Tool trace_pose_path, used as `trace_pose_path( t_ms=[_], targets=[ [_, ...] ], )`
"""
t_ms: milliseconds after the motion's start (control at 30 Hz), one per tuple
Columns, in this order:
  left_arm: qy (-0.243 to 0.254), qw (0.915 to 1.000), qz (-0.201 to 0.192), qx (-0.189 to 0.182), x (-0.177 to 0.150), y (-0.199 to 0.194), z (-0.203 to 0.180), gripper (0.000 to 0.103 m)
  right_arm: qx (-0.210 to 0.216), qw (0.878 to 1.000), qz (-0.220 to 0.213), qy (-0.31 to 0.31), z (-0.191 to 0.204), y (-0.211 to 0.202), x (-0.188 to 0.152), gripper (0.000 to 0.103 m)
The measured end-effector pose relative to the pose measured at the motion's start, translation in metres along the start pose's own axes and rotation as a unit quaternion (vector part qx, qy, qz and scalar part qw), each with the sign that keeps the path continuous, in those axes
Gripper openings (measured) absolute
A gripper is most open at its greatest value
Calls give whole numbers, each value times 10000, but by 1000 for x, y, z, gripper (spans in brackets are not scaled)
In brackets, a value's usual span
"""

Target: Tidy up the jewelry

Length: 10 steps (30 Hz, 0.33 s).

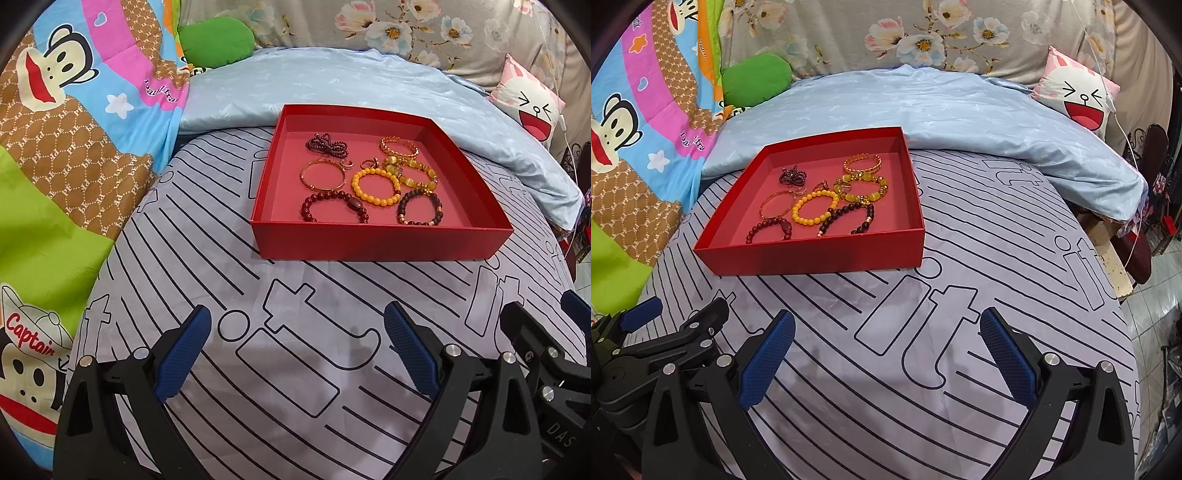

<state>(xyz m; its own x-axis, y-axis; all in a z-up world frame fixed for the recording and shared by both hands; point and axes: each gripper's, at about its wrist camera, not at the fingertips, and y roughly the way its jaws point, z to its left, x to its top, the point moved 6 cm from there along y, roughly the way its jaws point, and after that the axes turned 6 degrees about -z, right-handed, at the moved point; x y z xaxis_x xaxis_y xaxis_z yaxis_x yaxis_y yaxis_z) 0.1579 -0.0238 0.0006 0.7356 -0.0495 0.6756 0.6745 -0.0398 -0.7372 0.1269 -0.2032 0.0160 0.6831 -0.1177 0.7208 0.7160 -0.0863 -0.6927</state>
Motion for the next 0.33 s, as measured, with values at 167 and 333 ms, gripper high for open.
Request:
trace_pose_path(
  t_ms=[167,333],
  targets=[
    [-11,10000,17,26,0,2,1,90,10,10000,4,-1,0,1,-2,97],
    [-40,10000,68,-34,-2,4,1,88,7,10000,5,14,1,1,-4,97]
  ],
)
